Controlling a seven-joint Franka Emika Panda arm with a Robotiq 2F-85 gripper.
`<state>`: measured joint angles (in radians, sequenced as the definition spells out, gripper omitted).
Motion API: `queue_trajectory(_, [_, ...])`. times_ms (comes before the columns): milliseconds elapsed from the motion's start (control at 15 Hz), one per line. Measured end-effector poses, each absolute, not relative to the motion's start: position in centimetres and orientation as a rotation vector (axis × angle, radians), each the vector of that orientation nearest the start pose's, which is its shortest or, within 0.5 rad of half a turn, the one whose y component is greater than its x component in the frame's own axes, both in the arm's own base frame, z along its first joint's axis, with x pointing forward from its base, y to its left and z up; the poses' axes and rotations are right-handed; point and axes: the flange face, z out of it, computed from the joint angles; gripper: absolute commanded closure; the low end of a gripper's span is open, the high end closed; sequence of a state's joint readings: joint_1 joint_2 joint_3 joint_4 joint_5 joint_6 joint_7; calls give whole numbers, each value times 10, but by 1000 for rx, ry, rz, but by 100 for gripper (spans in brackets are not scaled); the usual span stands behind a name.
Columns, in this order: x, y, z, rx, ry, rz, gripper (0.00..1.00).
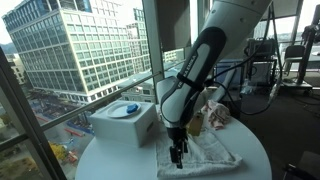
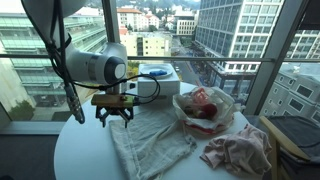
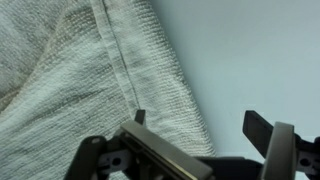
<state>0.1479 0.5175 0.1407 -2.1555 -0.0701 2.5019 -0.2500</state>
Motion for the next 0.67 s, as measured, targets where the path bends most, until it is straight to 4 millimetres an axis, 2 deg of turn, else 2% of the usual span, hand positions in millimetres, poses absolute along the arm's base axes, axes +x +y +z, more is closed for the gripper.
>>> queue_trajectory(667, [570,169,106,-2955,-928,259,0])
